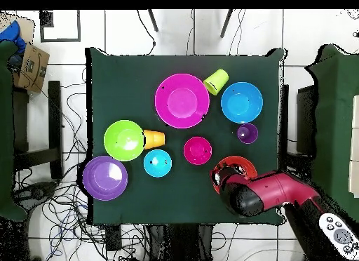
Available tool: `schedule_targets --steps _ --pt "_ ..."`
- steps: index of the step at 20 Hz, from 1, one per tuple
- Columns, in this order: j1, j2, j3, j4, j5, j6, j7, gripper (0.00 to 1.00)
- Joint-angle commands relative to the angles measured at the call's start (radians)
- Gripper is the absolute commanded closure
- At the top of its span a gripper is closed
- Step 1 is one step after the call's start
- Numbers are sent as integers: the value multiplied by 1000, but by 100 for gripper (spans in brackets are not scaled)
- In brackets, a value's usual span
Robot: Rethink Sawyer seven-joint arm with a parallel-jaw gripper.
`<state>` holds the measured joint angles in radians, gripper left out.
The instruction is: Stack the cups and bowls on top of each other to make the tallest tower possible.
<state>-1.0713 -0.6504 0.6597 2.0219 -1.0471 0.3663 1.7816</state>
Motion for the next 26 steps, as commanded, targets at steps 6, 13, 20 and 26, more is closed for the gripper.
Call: schedule_targets --steps 6,13,20,26 --pt "67 -40 -24 49 -37 130 -161 0" --pt "59 -25 -21 54 -40 118 -164 0" --pt "84 -55 -65 92 -58 105 -93 0" --pt "113 -61 -114 125 -72 63 -29 0"
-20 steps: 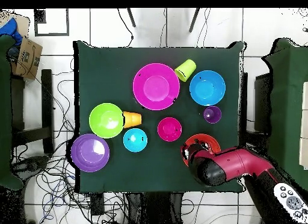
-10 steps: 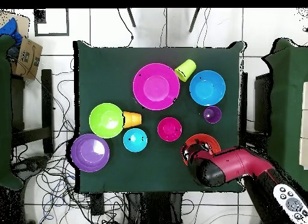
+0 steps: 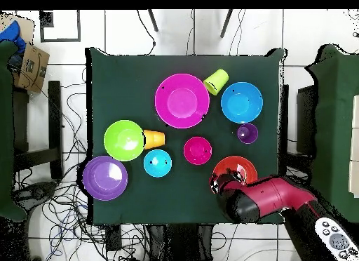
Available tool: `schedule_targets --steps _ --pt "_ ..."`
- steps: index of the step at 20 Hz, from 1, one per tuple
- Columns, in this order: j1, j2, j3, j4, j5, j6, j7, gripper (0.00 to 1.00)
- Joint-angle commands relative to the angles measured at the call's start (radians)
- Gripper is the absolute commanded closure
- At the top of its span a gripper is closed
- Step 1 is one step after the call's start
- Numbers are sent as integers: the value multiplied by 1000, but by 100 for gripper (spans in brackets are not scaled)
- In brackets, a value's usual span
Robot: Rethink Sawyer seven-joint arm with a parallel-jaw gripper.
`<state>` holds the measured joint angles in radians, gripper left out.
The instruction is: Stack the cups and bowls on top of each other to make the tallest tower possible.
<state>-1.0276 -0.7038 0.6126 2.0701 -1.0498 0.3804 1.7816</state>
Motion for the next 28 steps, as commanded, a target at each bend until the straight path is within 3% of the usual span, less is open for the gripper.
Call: schedule_targets --steps 1,21,28 --pt "78 -8 -74 77 -82 31 -19 0" --pt "100 70 -118 44 -103 -37 -13 0" --pt "108 127 -143 -6 -157 -67 -17 0"
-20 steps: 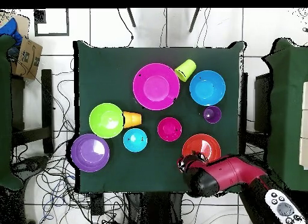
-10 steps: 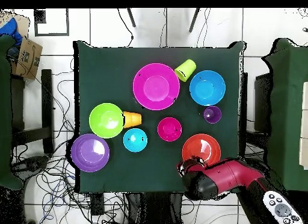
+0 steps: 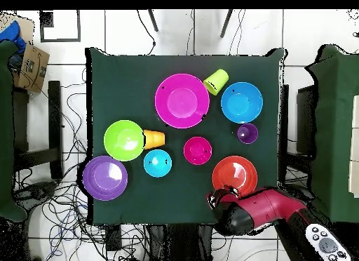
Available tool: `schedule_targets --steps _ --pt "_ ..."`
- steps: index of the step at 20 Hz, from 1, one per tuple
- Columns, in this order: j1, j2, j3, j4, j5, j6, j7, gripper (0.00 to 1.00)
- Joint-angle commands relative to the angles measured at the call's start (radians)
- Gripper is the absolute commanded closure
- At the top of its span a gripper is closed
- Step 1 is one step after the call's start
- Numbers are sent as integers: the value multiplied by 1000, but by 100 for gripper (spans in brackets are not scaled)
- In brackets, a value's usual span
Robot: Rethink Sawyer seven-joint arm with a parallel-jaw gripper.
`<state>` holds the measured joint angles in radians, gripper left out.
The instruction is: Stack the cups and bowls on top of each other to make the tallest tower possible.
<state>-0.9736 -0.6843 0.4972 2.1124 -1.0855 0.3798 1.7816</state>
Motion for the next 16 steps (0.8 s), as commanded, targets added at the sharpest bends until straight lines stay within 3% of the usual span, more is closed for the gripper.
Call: schedule_targets --steps 1,16 --pt "59 115 -34 -55 -132 -73 -9 0" --pt "124 240 -121 -157 -241 -177 66 0"
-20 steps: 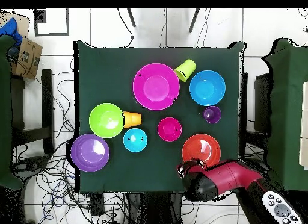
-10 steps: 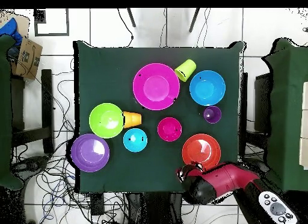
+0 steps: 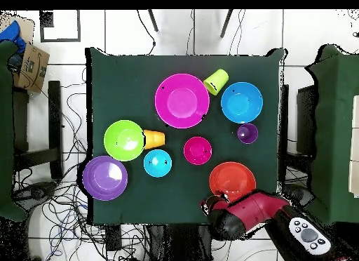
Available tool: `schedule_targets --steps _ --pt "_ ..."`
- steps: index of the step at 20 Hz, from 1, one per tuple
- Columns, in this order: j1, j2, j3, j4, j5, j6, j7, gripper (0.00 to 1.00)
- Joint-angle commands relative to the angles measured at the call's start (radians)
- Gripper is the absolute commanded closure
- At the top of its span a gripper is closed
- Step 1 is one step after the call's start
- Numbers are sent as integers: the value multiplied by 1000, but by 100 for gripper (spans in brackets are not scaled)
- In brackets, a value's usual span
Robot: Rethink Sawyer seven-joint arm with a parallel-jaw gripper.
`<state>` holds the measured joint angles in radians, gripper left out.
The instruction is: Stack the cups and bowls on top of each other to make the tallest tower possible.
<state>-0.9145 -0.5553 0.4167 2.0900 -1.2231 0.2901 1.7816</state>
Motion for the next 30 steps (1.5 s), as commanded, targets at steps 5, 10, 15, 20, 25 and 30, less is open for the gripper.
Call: schedule_targets --steps 5,10,15,20,25,30 --pt "63 147 -48 -164 -107 -116 44 0" --pt "46 145 -39 -168 -87 -111 -2 0" --pt "16 136 -20 -163 -68 -115 -17 100" --pt "22 127 -27 -161 -52 -107 -1 100" --pt "19 122 -22 -159 -40 -98 -5 100" --pt "-11 111 5 -146 -8 -52 -55 100"
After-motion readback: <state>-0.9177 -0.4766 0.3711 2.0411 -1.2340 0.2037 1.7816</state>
